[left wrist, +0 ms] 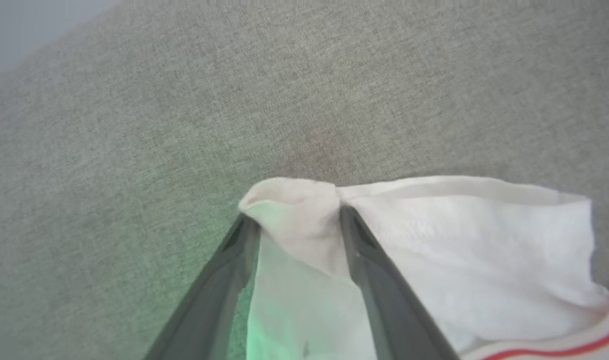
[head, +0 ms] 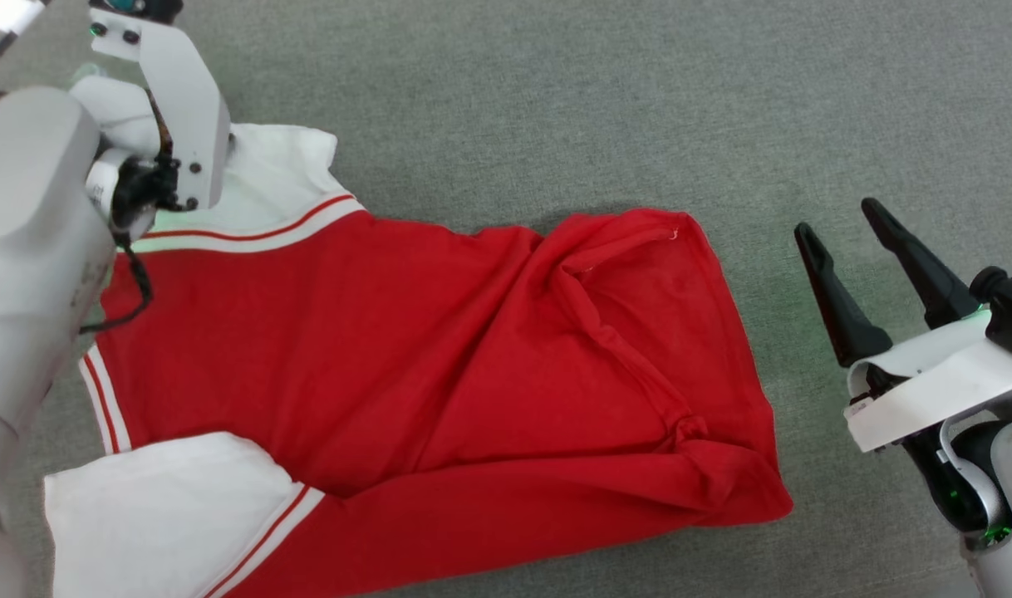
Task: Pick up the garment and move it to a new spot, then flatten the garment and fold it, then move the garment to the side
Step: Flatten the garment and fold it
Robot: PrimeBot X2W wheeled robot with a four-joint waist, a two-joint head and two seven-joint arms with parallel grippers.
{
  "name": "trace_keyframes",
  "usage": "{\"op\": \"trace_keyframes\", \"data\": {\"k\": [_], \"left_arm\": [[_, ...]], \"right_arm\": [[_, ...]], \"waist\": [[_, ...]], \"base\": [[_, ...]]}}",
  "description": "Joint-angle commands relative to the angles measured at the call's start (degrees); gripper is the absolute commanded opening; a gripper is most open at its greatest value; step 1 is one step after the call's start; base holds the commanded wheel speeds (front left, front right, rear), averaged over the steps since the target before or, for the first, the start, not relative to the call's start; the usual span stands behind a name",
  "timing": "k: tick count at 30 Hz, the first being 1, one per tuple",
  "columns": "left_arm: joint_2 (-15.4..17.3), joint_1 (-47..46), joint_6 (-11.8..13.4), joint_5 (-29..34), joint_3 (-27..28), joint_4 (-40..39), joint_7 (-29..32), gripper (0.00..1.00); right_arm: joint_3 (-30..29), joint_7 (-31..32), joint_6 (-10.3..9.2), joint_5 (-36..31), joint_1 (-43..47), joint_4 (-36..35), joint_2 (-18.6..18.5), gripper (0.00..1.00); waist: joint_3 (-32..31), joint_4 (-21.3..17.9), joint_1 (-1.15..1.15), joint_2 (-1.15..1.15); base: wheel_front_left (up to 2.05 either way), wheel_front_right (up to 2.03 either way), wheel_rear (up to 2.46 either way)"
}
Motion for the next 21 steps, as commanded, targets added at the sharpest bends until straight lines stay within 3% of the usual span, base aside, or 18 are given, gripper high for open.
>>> {"op": "trace_keyframes", "data": {"k": [1,13,21], "left_arm": [[-0.53,-0.05,-0.19,0.31,-0.33,1.67,0.02,0.00],[-3.62,-2.57,-1.93,0.92,-1.24,7.14,-0.63,0.00],[-6.24,-4.13,-3.44,1.07,-1.62,8.53,-1.71,0.00]], "right_arm": [[0.33,0.37,-0.10,0.74,-0.66,0.22,-0.34,1.00],[6.68,9.87,-0.10,6.35,-5.13,-2.23,-2.75,1.00],[12.26,25.27,-0.09,8.87,-13.82,3.40,-2.90,1.00]], "waist": [[0.27,-0.12,0.00,0.00],[0.26,0.99,0.00,0.00],[0.78,2.65,0.00,0.00]], "base": [[0.00,0.00,0.00],[0.00,0.00,0.00],[0.00,0.00,0.00]]}}
